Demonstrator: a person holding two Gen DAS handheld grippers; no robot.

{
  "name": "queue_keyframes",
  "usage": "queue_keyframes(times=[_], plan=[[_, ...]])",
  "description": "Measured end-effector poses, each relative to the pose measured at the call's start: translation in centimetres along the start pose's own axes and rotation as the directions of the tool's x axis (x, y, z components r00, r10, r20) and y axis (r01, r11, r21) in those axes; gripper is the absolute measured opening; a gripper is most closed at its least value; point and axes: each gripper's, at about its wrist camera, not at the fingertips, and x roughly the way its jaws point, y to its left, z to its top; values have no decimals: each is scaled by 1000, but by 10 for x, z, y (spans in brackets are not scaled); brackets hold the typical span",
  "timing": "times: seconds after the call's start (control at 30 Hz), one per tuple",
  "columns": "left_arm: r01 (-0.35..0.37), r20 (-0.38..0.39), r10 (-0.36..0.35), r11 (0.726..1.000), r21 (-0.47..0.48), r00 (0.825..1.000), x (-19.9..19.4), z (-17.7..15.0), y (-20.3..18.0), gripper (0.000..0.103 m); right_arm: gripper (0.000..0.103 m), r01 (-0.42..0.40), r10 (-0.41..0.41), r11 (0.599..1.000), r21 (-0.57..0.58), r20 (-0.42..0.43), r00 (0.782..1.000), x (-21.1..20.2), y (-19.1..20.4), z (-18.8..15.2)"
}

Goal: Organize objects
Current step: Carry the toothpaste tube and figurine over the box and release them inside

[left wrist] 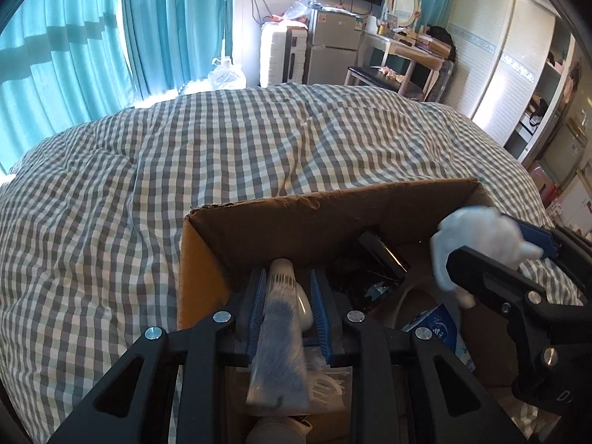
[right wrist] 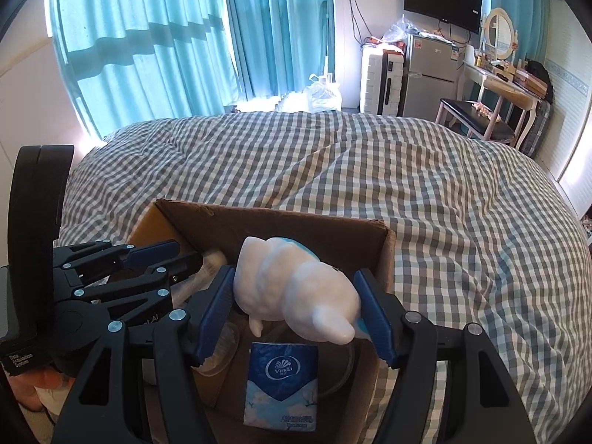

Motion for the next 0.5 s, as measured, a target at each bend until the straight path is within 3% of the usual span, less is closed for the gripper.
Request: queue_keyframes(times=[0.03, 0.1, 0.17, 0.33, 0.43, 0.5], plan=[[-4, -4, 4, 1000, 9, 1000, 0, -1, -1, 27, 66, -1, 1, 1000, 0, 8, 1000, -2, 1, 0], [3, -6, -3, 1000, 23, 1000, -1, 0, -4, 30, 78, 4, -4, 1000, 2, 28, 1000, -7, 1, 1], [11, -9, -10, 999, 32, 1000, -1, -1, -6, 37, 80, 7, -7, 1000, 7, 49, 999, -13, 1, 3], [-1, 10, 1, 1000, 20, 1000, -5, 0, -6, 75, 87, 4, -5, 1000, 19, 57, 998, -18, 0, 7], [3, 26, -3, 1000, 15, 1000, -11, 0, -9, 88, 90, 25, -27, 999, 26, 62, 998, -22, -3, 8], [-4, 43, 3, 1000, 28, 999, -19, 0, -14, 89, 90, 37, -39, 999, 32, 64, 997, -28, -3, 8]])
